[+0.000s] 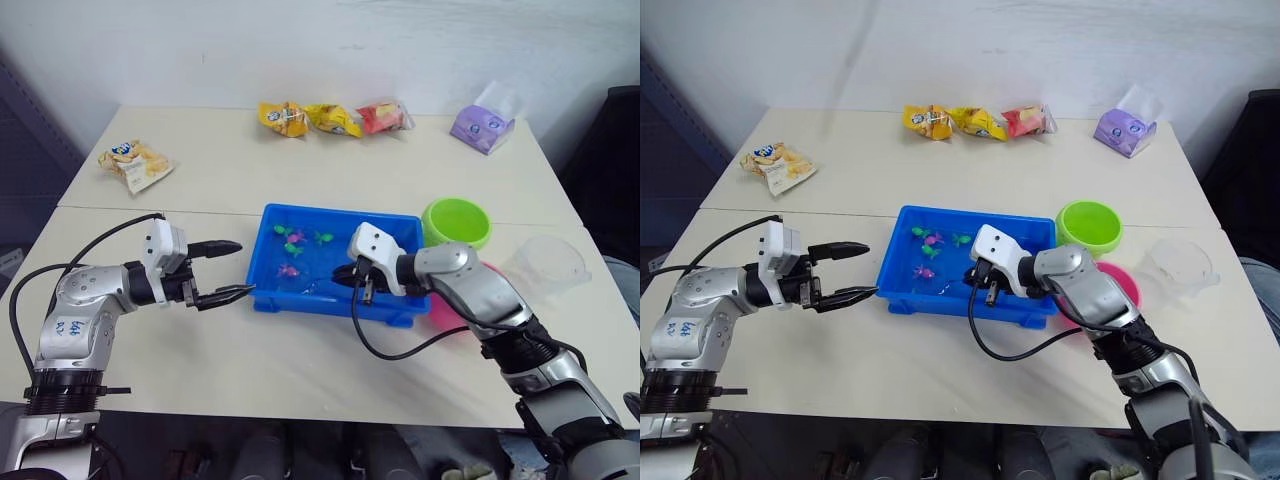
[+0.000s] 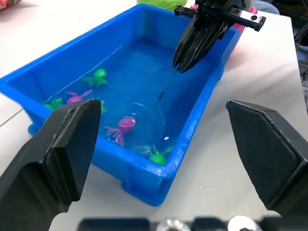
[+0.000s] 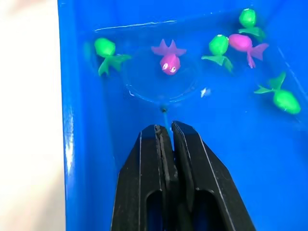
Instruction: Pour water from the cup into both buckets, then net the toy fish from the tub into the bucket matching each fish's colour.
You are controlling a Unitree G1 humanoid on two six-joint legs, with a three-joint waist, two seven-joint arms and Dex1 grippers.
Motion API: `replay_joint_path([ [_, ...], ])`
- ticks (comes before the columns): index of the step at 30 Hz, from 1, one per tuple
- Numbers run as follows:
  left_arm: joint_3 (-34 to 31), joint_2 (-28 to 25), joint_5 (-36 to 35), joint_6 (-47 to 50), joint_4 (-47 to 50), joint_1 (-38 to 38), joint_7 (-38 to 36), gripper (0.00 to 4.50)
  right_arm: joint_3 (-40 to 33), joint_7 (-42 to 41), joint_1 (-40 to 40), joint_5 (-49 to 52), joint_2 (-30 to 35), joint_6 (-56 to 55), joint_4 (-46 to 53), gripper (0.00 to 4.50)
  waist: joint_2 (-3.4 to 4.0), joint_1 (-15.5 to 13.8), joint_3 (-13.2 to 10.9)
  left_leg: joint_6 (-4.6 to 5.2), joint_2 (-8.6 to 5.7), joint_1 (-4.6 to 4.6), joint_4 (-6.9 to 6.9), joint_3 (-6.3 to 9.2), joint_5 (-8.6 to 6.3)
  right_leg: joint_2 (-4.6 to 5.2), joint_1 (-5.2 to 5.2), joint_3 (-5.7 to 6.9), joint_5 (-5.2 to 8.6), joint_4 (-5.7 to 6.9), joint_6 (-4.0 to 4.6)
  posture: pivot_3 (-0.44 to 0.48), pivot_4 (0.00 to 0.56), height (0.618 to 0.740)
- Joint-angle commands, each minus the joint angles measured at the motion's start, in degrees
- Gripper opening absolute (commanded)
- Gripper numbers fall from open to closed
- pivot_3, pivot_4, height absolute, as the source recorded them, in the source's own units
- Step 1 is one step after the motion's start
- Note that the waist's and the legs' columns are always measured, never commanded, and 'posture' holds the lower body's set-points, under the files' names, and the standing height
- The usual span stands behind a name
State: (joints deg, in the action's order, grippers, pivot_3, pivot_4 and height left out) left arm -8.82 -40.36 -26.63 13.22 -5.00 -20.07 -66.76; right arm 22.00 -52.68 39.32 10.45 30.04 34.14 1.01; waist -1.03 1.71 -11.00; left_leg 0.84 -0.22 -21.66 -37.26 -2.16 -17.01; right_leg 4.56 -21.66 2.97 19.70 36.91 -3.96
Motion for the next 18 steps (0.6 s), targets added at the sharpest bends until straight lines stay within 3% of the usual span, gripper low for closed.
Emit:
replay_joint_path([
  [1,-0.2,-0.1,0.0,-0.8,0.0,-0.9,0.1,4.49,-3.6,-1.1,-0.6,2.0,0.9,0.5,3.9,0.00,0.00,0.0,0.0,0.00,0.00,0.01,0.01,0.00,0.00,0.00,0.00,0.00,0.00,0.00,0.00,0.000,0.150,0.740],
  [12,0.5,0.0,0.0,-1.5,-0.9,-1.6,-0.4,4.49,-12.3,-4.7,-7.9,5.3,6.7,-5.4,12.1,0.00,0.00,-0.2,0.0,0.00,0.00,0.00,0.05,0.00,-0.01,0.00,0.01,0.00,0.00,-0.05,0.00,0.000,0.150,0.740],
  [18,4.4,3.8,-1.1,-1.1,1.9,-7.8,-1.9,4.49,-21.3,-4.9,-11.2,10.5,11.9,-1.3,15.5,0.00,0.00,-0.5,0.0,0.01,0.00,0.00,0.03,0.01,-0.02,0.01,0.04,0.01,0.00,-0.11,0.00,0.000,0.150,0.740],
])
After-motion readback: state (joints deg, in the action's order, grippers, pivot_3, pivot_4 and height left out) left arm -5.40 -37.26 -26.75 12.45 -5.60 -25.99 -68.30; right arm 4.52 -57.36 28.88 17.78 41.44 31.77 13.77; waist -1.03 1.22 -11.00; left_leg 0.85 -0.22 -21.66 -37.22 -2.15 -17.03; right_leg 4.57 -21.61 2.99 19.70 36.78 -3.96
